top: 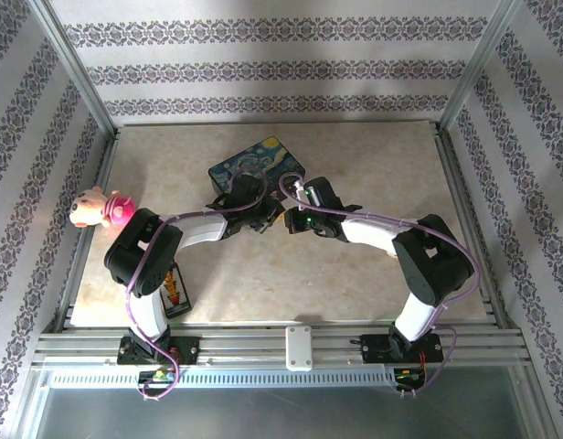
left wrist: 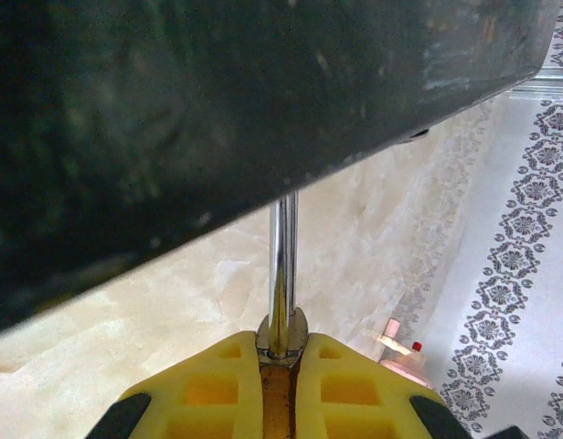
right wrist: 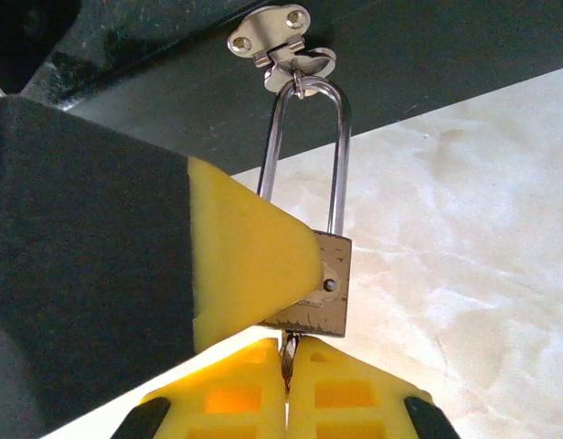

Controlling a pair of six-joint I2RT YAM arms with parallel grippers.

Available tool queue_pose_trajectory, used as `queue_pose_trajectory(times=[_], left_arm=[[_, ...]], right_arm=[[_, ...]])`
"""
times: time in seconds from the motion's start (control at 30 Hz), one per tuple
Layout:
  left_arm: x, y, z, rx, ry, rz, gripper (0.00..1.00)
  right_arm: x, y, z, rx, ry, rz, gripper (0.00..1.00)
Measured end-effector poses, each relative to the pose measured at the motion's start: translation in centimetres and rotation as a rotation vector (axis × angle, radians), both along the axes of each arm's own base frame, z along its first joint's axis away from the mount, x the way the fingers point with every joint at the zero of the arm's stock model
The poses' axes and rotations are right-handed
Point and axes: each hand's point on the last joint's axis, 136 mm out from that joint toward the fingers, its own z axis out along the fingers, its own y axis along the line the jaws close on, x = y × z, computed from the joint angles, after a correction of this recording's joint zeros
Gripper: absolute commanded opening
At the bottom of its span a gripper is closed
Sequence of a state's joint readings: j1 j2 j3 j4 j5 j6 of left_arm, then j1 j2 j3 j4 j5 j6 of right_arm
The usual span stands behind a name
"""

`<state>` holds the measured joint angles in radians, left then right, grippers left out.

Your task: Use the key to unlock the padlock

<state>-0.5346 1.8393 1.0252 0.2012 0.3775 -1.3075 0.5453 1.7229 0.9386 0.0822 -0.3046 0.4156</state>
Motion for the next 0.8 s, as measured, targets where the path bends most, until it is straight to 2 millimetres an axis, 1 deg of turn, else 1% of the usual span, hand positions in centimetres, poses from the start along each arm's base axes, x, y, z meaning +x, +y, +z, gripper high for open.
queue_pose_trajectory(times=[0.23,0.57,0.8], left_arm=[[-0.1,-0.31,0.25,-0.018,0.006,-0.007,0.02],[-0.09,-0.37,0.32,-0.025,0.009,-0.005,0.02],[-0.04,-0.3,0.29,-0.022,0.007,-0.002,0.03]], right_arm=[[-0.11,-0.5,0.4,0.194,0.095,-0.008,0.0],[-0.01,-0.63,0.55,0.334,0.188,-0.018,0.0],[0.11,-0.87,0.3,0.5,0.288,-0.053,0.0]])
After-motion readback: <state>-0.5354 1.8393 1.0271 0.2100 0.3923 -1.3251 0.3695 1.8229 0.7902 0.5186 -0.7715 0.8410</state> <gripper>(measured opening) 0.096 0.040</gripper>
